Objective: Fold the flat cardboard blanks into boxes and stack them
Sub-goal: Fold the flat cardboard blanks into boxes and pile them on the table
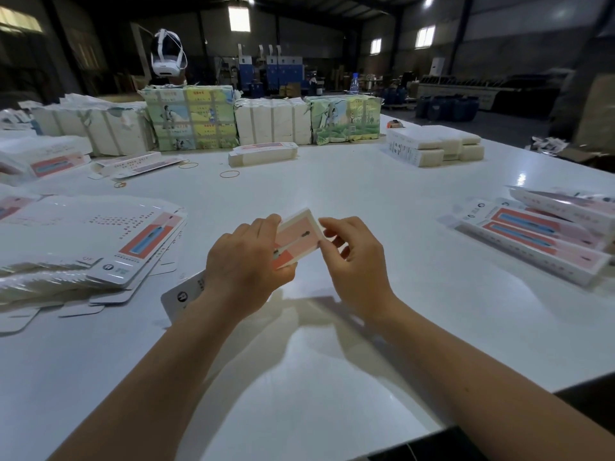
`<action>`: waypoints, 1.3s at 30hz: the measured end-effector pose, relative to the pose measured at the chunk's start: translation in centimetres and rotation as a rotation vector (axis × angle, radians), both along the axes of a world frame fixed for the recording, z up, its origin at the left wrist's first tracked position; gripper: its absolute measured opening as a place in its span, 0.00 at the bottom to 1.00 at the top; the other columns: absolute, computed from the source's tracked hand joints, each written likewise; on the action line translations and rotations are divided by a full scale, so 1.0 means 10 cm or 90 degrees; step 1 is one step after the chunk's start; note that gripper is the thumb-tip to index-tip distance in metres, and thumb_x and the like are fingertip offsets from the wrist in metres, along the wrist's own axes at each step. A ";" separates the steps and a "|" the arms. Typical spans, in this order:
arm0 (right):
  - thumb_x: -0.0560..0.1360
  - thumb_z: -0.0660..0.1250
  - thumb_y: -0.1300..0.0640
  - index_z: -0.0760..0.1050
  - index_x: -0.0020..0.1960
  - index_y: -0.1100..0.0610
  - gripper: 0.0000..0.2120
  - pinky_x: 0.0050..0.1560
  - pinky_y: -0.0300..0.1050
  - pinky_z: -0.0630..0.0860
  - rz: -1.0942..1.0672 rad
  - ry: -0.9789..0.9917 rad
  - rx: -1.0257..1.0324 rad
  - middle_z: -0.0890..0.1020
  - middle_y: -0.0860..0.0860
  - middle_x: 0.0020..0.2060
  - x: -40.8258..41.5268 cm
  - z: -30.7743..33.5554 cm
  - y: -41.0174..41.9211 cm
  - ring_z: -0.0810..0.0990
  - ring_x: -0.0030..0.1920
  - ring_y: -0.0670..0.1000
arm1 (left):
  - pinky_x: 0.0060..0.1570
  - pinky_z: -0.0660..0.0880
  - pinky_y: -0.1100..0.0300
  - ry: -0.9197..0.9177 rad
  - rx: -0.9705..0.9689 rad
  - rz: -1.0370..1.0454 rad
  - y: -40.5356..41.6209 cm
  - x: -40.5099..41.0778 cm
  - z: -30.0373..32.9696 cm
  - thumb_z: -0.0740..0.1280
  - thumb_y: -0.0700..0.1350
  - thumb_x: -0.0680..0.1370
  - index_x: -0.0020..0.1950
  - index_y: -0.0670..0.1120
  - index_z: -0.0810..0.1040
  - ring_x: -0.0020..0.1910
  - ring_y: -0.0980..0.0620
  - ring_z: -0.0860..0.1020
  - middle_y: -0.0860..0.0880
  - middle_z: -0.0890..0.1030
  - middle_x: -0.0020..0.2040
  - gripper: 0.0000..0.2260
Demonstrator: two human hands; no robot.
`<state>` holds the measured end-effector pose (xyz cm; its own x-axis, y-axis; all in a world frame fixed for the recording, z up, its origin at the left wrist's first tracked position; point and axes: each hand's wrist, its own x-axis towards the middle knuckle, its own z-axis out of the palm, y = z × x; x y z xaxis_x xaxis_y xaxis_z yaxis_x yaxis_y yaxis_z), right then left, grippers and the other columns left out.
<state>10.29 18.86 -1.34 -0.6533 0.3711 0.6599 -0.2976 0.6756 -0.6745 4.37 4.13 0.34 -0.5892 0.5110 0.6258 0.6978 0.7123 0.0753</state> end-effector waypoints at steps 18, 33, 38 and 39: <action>0.73 0.69 0.55 0.65 0.71 0.55 0.29 0.58 0.56 0.71 -0.075 -0.238 0.255 0.72 0.57 0.62 -0.11 0.24 0.56 0.67 0.60 0.60 | 0.63 0.63 0.35 0.072 -0.018 -0.108 0.00 -0.46 -0.30 0.61 0.58 0.71 0.70 0.42 0.67 0.64 0.34 0.69 0.39 0.71 0.67 0.32; 0.79 0.55 0.48 0.71 0.65 0.49 0.17 0.62 0.60 0.62 -0.765 -0.445 0.154 0.69 0.60 0.63 0.90 0.43 3.40 0.65 0.63 0.62 | 0.51 0.74 0.40 -0.320 0.014 -0.128 0.05 -0.72 -0.84 0.58 0.65 0.67 0.50 0.74 0.71 0.51 0.43 0.77 0.53 0.79 0.49 0.13; 0.79 0.56 0.47 0.70 0.66 0.49 0.18 0.63 0.60 0.62 -0.761 -0.502 0.164 0.70 0.59 0.62 0.93 0.48 3.44 0.67 0.62 0.61 | 0.52 0.74 0.39 -0.329 -0.012 -0.121 0.07 -0.73 -0.81 0.57 0.66 0.68 0.50 0.71 0.73 0.52 0.43 0.76 0.52 0.79 0.51 0.13; 0.78 0.57 0.47 0.69 0.67 0.49 0.18 0.63 0.59 0.62 -0.766 -0.508 0.156 0.69 0.59 0.64 0.92 0.51 3.41 0.66 0.63 0.60 | 0.52 0.74 0.40 -0.320 -0.028 -0.112 0.08 -0.69 -0.76 0.57 0.66 0.68 0.50 0.67 0.75 0.52 0.43 0.77 0.51 0.80 0.52 0.15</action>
